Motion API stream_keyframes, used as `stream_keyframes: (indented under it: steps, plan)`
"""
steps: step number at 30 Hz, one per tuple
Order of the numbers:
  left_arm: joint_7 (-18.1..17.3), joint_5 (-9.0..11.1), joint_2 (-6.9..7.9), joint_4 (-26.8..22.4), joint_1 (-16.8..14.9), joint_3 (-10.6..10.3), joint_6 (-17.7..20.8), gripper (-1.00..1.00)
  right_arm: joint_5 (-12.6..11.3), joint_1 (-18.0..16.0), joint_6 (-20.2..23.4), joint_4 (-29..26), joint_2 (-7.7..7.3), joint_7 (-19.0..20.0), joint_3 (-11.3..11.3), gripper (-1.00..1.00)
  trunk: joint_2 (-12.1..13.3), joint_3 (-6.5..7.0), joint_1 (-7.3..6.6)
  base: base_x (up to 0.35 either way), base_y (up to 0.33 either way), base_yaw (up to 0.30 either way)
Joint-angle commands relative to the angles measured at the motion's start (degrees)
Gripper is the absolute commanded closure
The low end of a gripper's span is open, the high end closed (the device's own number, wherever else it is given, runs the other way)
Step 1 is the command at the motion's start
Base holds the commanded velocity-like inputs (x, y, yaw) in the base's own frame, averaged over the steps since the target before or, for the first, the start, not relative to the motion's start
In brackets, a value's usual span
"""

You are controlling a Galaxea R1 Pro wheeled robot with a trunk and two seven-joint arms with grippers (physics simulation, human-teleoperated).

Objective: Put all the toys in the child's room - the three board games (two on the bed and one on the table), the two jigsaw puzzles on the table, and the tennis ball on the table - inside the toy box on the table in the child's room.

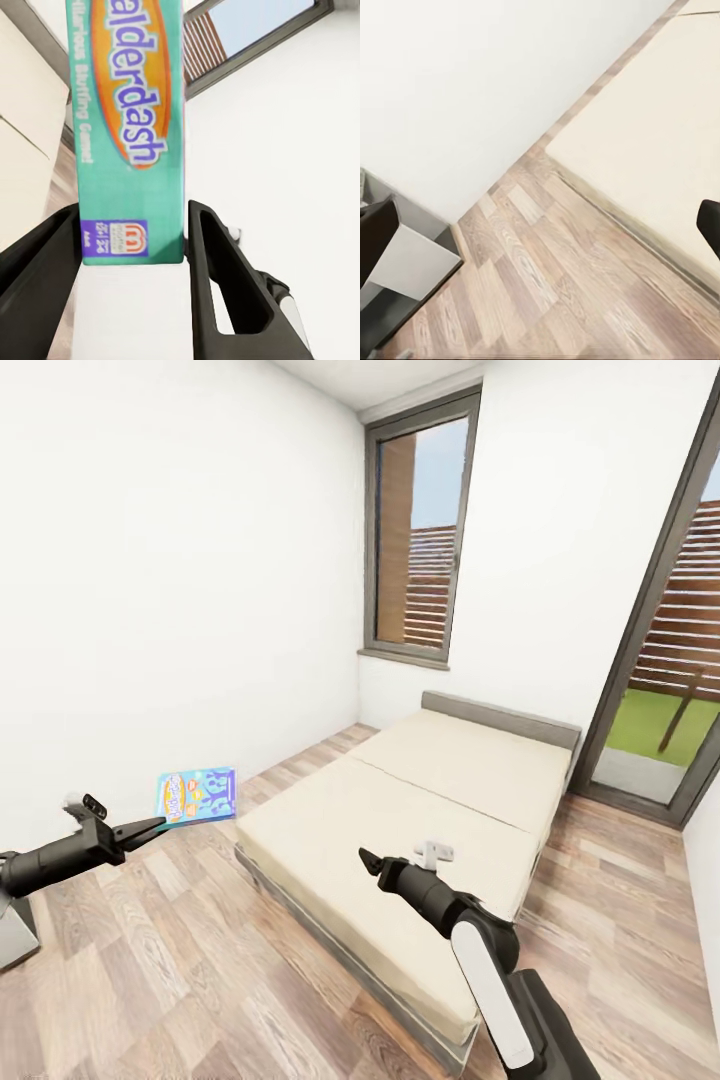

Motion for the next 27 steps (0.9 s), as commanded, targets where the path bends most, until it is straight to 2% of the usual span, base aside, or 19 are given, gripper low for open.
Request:
stream_keyframes:
  steps: [1, 27]
  plan:
    - [-0.17, 0.14, 0.0, 0.0, -0.06, 0.0, 0.61, 1.0, -0.45, -0.04, 0.22, 0.02, 0.0, -0.31, 0.02, -1.0, 0.32, 0.11, -0.2, 0.0, 0.0, 0.277]
    - [-0.08, 0.12, -0.09, 0.0, -0.06, 0.0, 0.6, 1.0, -0.47, -0.04, 0.22, 0.09, 0.1, -0.24, 0.06, -1.0, 10.75, 5.46, -5.91, 0.0, 0.0, 0.277]
